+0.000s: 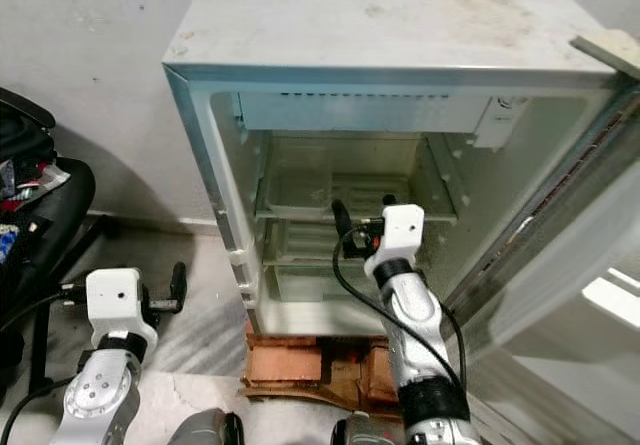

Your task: Restocking fridge

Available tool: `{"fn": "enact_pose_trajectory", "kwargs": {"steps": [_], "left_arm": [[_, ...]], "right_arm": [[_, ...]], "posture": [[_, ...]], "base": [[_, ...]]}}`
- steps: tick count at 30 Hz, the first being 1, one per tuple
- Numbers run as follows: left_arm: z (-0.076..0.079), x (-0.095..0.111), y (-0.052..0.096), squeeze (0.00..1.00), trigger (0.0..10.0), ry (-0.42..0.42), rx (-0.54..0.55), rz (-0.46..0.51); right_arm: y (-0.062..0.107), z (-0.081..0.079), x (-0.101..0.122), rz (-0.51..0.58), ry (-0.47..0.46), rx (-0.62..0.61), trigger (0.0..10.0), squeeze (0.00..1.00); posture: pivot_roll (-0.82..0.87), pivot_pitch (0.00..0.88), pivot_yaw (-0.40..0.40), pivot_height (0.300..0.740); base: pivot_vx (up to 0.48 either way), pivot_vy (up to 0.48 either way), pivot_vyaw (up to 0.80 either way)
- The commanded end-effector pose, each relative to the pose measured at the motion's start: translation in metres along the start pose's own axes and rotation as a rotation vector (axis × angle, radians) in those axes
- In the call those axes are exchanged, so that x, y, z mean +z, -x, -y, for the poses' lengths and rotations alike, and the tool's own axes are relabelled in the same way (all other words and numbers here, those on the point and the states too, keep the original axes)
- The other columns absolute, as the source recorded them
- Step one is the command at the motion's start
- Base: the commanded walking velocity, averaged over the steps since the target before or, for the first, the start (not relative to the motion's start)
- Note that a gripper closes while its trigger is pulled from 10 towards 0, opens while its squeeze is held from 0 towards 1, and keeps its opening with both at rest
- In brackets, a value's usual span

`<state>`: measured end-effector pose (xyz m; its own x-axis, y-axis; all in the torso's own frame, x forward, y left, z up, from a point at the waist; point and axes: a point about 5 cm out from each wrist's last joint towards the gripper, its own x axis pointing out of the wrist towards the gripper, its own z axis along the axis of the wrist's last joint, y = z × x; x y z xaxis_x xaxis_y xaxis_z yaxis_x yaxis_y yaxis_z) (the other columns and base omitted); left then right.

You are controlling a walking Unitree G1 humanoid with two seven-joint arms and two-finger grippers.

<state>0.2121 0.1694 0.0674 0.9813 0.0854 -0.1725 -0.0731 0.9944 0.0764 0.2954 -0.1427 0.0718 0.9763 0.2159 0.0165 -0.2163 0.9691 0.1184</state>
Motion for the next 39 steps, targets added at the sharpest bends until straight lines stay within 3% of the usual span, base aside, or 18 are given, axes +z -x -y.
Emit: {"fn": "enact_pose_trajectory", "kwargs": {"steps": [1, 7, 13, 17, 24, 29, 39], "left_arm": [[0.001, -0.002, 0.0, 0.0, 10.0, -0.006, -0.007, -0.002], [0.004, -0.003, 0.0, 0.0, 10.0, -0.001, -0.017, -0.005], [0.011, -0.01, -0.005, 0.0, 10.0, 0.007, -0.039, -0.028], [0.008, -0.009, -0.007, 0.0, 10.0, 0.004, -0.036, -0.025], [0.003, -0.001, -0.016, 0.0, 10.0, -0.008, -0.015, 0.011], [-0.001, 0.003, -0.022, 0.0, 10.0, -0.016, -0.008, 0.028], [0.004, 0.001, -0.021, 0.0, 10.0, -0.012, -0.013, 0.027]], "right_arm": [[0.002, 0.002, 0.002, -0.003, -0.001, -0.014, 10.0, 0.0], [0.009, 0.001, -0.001, -0.027, -0.005, -0.022, 10.0, 0.0], [0.013, 0.006, -0.02, -0.113, -0.035, -0.078, 10.0, 0.0], [0.01, -0.005, -0.015, -0.09, -0.015, -0.028, 10.0, 0.0], [-0.002, -0.007, -0.002, -0.048, 0.006, -0.004, 10.0, 0.0], [-0.015, -0.004, 0.009, -0.029, 0.025, -0.001, 10.0, 0.0], [-0.017, -0.002, 0.01, -0.03, 0.03, -0.006, 10.0, 0.0]], "posture": [[0.01, 0.033, 0.008, 0.74], [0.01, 0.028, 0.02, 0.74], [0.04, 0.023, 0.021, 0.74], [0.02, 0.022, 0.036, 0.74], [0.01, 0.027, 0.041, 0.74], [0.01, 0.021, 0.042, 0.74], [0.01, 0.024, 0.036, 0.74]], "base": [[0.0, 0.0, 0.0], [-0.08, 0.0, 0.0], [0.0, 0.0, 0.0], [-0.337, 0.0, 0.0], [-0.401, 0.0, 0.0], [-0.443, 0.0, 0.0], [-0.38, 0.0, 0.0]]}}
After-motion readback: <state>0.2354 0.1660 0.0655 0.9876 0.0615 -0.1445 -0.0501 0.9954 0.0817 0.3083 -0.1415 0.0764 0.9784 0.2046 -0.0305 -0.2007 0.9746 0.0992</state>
